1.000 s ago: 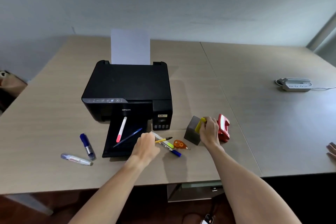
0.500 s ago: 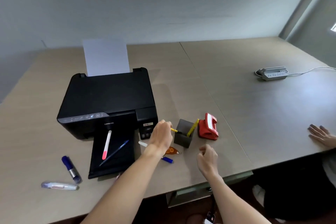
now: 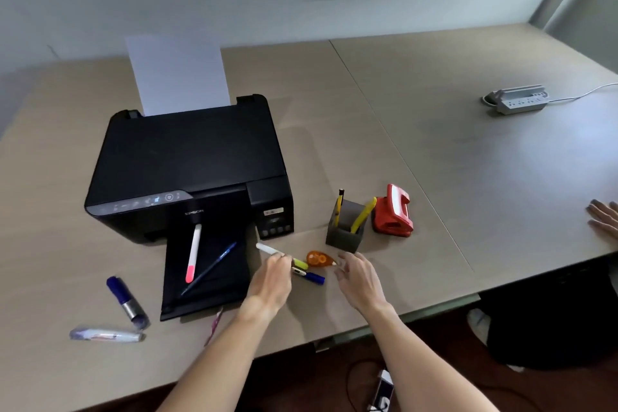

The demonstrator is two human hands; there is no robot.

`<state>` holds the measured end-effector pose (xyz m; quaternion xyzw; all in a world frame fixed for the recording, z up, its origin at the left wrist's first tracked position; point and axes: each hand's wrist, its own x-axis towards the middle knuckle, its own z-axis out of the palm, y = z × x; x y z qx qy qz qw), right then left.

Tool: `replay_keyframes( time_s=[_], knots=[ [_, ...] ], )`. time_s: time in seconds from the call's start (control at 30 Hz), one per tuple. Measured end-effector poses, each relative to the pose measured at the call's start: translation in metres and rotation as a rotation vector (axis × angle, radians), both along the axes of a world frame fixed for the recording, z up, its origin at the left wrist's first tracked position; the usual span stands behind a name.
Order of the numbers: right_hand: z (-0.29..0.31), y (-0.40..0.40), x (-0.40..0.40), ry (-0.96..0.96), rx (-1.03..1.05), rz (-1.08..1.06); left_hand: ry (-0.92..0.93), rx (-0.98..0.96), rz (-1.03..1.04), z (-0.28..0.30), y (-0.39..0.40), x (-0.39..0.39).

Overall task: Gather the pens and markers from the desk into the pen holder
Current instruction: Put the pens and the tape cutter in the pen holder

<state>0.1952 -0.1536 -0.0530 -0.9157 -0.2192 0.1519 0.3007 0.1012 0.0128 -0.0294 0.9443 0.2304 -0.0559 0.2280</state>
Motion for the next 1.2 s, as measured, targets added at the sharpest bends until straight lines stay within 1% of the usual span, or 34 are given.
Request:
replay_keyframes(
  time_s=[0.1, 0.23, 0.3, 0.4, 0.47, 0.53, 0.63, 0.7, 0.8, 0.9, 0.97, 1.07, 1.2],
  knots=[
    [-0.010, 0.016, -0.003, 0.000, -0.023, -0.022, 0.031, 0.012, -0.048, -0.013, -0.003, -0.006],
    [-0.024, 0.029, -0.008, -0.055, -0.051, -0.031, 0.054, 0.081, -0.107, -0.024, -0.008, -0.005],
    [-0.026, 0.032, -0.010, -0.087, -0.049, -0.051, 0.081, 0.148, -0.114, -0.027, -0.008, -0.004],
    [-0.025, 0.029, -0.015, -0.204, -0.051, -0.017, 0.138, 0.270, -0.145, -0.030, -0.009, -0.003],
    [-0.024, 0.017, -0.020, -0.233, -0.007, 0.031, 0.159, 0.322, -0.170, -0.032, -0.008, -0.007],
    [-0.016, 0.000, -0.021, -0.199, 0.095, 0.054, 0.163, 0.384, -0.196, -0.032, -0.004, -0.010],
    [0.007, -0.019, -0.010, -0.217, 0.221, -0.020, 0.153, 0.405, -0.220, -0.014, 0.003, -0.011],
    [0.028, -0.025, 0.003, -0.252, 0.272, -0.099, 0.171, 0.333, -0.224, 0.002, 0.006, -0.010],
    [0.064, -0.024, 0.023, -0.269, 0.296, -0.151, 0.138, 0.182, -0.179, 0.023, 0.010, -0.003],
    [0.091, -0.017, 0.039, -0.250, 0.185, -0.115, 0.097, 0.087, -0.112, 0.037, 0.013, 0.008],
    [0.099, -0.011, 0.047, -0.210, 0.065, -0.060, 0.075, 0.057, -0.072, 0.046, 0.014, 0.014],
    [0.101, -0.004, 0.053, -0.221, -0.109, 0.009, 0.009, 0.026, -0.027, 0.060, 0.011, 0.022],
    [0.093, 0.002, 0.057, -0.197, -0.129, 0.010, -0.166, -0.033, 0.005, 0.075, 0.008, 0.032]
  ],
)
